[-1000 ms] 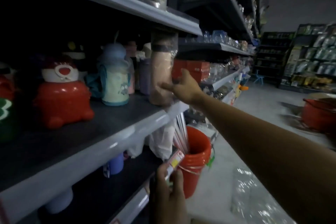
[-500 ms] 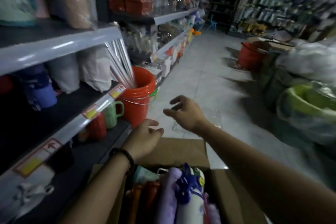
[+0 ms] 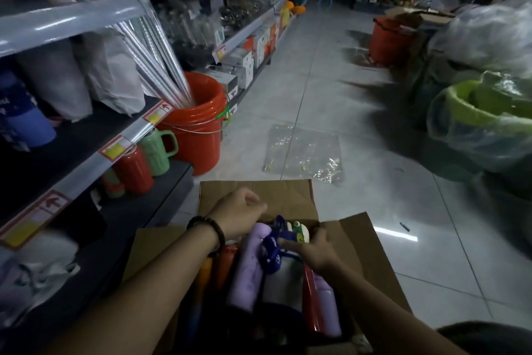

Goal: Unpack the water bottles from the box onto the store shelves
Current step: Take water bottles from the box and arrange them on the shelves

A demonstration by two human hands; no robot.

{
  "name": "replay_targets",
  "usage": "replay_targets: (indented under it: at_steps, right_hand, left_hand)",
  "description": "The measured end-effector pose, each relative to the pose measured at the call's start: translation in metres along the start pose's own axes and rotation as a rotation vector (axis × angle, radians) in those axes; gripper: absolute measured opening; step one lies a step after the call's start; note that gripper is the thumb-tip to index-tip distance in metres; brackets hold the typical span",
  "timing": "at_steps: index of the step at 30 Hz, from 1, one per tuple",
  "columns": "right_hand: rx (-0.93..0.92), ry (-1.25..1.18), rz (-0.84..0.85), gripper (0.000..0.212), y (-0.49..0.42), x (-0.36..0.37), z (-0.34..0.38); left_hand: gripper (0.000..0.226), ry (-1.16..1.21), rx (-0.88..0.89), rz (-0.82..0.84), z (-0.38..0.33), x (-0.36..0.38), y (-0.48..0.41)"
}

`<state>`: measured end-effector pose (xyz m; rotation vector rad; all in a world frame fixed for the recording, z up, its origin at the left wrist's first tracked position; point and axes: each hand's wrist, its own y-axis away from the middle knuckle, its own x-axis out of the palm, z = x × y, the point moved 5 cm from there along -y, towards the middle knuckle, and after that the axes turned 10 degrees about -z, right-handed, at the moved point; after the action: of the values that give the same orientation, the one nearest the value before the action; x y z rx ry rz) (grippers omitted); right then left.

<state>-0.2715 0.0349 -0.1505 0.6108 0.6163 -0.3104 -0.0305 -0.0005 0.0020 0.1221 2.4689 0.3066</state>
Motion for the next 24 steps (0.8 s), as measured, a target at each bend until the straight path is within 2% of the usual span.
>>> replay_targets:
  at_steps: [5,6,9,10,13,16,18,20,22,24]
  right_hand:
    - [-0.009,-0.094,0.105,0.113,0.027,0.022,-0.007]
    - [-0.023,-0.095,0.126,0.113,0.027,0.029,-0.01]
    - [-0.02,0.036,0.15,0.143,0.069,0.011,0.025]
    - [-0.015,0.062,0.163,0.139,0.074,0.007,0.03]
    - [0.022,-0.013,0.201,0.108,0.076,0.005,0.035]
    - [0.013,-0.017,0.145,0.103,0.071,0.006,0.028]
    - [0.003,-0.066,0.113,0.096,0.068,0.006,0.022]
    - [-0.027,-0.185,0.133,0.091,0.053,0.006,0.018]
    - [-0.096,-0.32,0.18,0.073,0.052,0.0,0.027]
    - [-0.19,-0.427,0.237,0.062,0.058,-0.009,0.046]
  left_hand:
    - [0.017,-0.022,-0.032,0.042,0.016,0.023,0.007]
    - [0.017,-0.024,-0.04,0.051,0.017,0.028,0.009]
    - [0.021,-0.032,-0.021,0.081,0.015,0.04,0.015]
    - [0.021,-0.042,-0.021,0.102,0.014,0.044,0.016]
    - [0.019,-0.071,-0.025,0.126,0.015,0.047,0.018]
    - [0.018,-0.073,-0.041,0.126,0.019,0.045,0.02]
    - [0.009,-0.093,-0.042,0.145,0.022,0.043,0.025]
    - [0.018,-0.094,-0.063,0.159,0.028,0.044,0.027]
    - [0.016,-0.047,-0.128,0.173,0.033,0.045,0.029]
    - [0.042,0.125,-0.22,0.216,0.036,0.047,0.031]
